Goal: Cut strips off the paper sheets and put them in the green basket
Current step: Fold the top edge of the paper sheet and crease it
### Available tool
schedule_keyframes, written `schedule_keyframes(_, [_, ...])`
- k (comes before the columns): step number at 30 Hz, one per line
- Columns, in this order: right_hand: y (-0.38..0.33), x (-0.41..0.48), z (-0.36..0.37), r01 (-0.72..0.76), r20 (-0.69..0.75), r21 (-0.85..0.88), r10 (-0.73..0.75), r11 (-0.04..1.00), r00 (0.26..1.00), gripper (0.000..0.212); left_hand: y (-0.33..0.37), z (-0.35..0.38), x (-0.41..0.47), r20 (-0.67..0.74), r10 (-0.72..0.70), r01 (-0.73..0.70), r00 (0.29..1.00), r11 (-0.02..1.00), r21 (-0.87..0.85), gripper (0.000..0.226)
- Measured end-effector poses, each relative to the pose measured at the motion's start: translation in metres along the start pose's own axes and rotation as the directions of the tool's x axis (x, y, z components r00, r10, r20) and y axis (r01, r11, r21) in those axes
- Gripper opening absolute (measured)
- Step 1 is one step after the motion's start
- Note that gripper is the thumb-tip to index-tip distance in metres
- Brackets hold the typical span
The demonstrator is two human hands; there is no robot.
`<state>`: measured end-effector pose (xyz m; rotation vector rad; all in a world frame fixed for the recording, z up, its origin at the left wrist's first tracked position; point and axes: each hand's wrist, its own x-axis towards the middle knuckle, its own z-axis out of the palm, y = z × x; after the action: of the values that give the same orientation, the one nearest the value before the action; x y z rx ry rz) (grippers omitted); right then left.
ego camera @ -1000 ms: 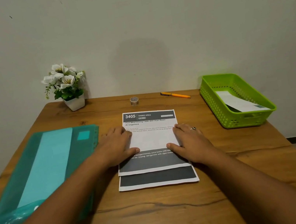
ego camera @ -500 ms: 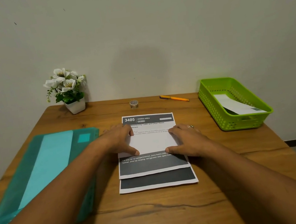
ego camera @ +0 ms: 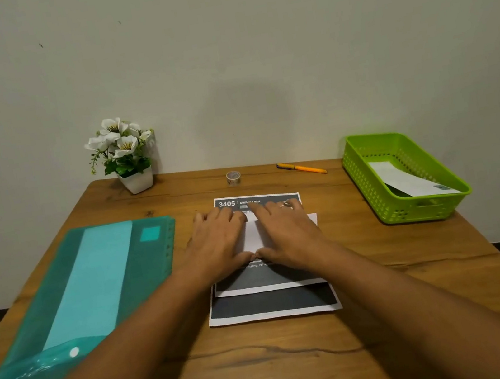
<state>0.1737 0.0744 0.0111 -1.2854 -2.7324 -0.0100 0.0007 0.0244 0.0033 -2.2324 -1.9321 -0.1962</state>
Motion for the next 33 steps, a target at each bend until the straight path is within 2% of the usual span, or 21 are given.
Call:
schedule_keyframes(3, [0.001,-0.004,0.002,0.010,-0.010,-0.030,-0.010,0.999,1.000,0.096,0.001,-0.001,-0.003,-0.008,-0.017,0.018,1.000,1.000,0.013,0.069])
schedule_keyframes(8, [0.029,-0.024,-0.004,-0.061,-0.013,-0.090,0.060,0.994,0.998,0.094,-0.014,0.000,-0.015,0.006,-0.072,0.072,0.997,0.997,-0.020,0.066])
schedule_keyframes(12, [0.052,-0.043,-0.009,-0.127,-0.024,-0.067,0.126,0.990,0.992,0.085,-0.022,0.000,-0.024,-0.005,-0.084,0.084,0.996,0.996,-0.032,0.063])
schedule_keyframes(14, [0.057,-0.049,-0.009,-0.131,-0.038,-0.078,0.128,0.988,0.991,0.077,-0.023,-0.001,-0.026,-0.015,-0.081,0.081,0.997,0.996,-0.024,0.059])
schedule_keyframes(19, [0.062,-0.048,-0.006,-0.084,-0.076,-0.130,0.075,0.988,0.994,0.036,-0.021,-0.004,-0.027,-0.107,-0.058,0.050,0.993,0.995,-0.081,0.034])
schedule_keyframes(24, [0.059,-0.043,-0.008,-0.060,-0.193,-0.149,0.030,0.987,0.981,0.019,-0.021,-0.006,-0.022,-0.176,-0.044,0.018,0.983,0.989,-0.146,0.029])
schedule_keyframes(30, [0.062,-0.058,0.017,-0.015,-0.130,-0.084,0.004,0.996,0.992,0.027,-0.019,0.013,-0.036,-0.115,0.023,-0.046,0.993,0.979,-0.200,0.030])
schedule_keyframes(33, [0.062,-0.068,0.027,0.002,-0.031,-0.033,-0.003,0.999,1.000,0.041,-0.017,0.023,-0.043,-0.025,0.038,-0.043,0.999,0.977,-0.210,0.047])
